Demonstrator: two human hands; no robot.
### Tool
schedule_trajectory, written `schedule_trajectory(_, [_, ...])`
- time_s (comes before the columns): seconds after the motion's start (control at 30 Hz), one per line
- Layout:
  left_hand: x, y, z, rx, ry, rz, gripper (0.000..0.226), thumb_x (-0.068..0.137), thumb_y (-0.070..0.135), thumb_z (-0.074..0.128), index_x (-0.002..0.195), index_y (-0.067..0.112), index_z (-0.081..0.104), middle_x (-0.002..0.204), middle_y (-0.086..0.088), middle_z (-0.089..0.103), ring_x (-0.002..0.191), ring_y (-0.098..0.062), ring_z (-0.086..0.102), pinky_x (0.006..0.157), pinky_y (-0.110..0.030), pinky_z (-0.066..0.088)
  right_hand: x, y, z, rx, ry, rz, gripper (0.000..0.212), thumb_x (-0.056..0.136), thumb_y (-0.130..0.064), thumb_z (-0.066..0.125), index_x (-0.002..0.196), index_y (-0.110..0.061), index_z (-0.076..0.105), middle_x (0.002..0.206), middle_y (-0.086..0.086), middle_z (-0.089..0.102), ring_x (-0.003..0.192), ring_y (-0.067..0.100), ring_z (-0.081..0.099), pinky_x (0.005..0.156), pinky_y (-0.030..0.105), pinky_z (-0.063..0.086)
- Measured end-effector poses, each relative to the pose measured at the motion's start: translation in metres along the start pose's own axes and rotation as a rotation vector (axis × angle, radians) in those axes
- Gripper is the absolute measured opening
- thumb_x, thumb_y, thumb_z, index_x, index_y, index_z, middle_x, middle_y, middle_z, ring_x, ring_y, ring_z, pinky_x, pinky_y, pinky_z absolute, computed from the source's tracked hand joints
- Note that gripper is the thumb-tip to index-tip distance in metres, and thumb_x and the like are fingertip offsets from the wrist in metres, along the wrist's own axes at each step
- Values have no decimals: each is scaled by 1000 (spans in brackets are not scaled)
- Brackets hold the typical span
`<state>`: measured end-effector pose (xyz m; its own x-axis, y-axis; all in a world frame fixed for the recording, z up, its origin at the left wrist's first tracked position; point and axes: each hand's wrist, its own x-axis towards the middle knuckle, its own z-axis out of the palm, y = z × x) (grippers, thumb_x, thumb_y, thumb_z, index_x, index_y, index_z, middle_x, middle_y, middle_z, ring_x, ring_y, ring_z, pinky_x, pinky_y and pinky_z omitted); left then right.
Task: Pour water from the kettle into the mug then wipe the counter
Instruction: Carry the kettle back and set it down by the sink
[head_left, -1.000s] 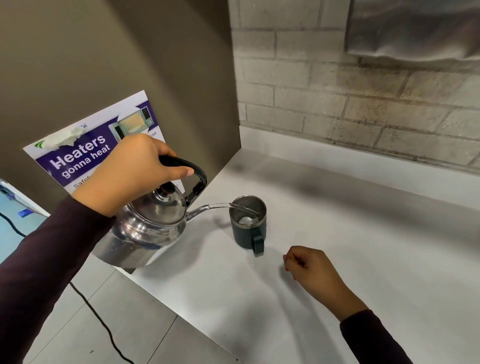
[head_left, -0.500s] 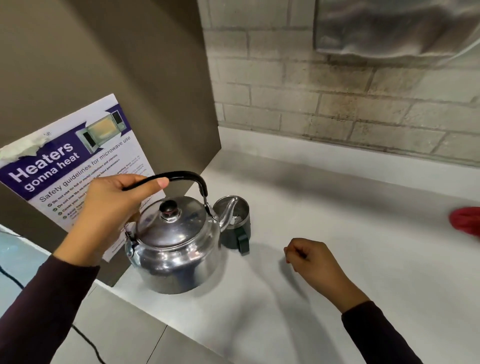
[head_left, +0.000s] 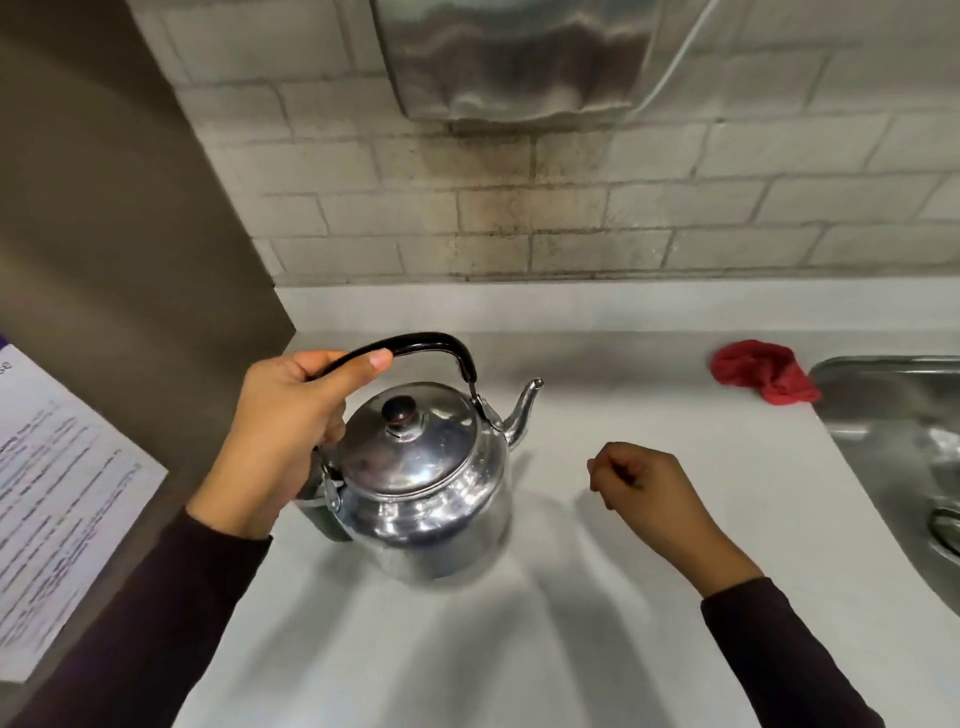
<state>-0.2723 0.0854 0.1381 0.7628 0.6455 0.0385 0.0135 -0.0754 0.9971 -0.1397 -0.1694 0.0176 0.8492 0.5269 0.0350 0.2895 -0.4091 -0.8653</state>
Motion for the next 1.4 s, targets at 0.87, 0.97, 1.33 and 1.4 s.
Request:
schedule_trajectory(0.87, [117,-83,308,87,-280,30,10,69,31,79,73,24,73,74,7,71,62,4,66,63,-10,52,-12,103,-123,1,263,300,28,86,-20,53,62,-7,56,48,-10,53,45,4,42,45,10,35])
schedule_trajectory(0.97, [136,-85,327,86,-282,17,15,70,29,80,77,18,73,67,10,69,50,8,60,53,-7,47,-6,109,-128,-8,258,312,28,86,-21,52,66,-1,54,54,1,47,49,10,38,47,17,32])
schedule_trajectory(1.33, [204,-109,341,219,-358,69,30,91,26,56,112,5,64,76,13,57,65,4,54,57,0,39,9,123,-131,-18,225,318,31,86,-19,52,71,7,52,55,7,44,52,14,35,51,25,30])
schedule_trajectory(1.4, [210,-121,341,198,-340,33,33,96,25,47,121,6,56,83,9,54,76,0,51,64,-5,41,11,125,-129,-7,225,326,29,86,-19,53,68,4,54,52,2,46,48,11,34,46,16,29])
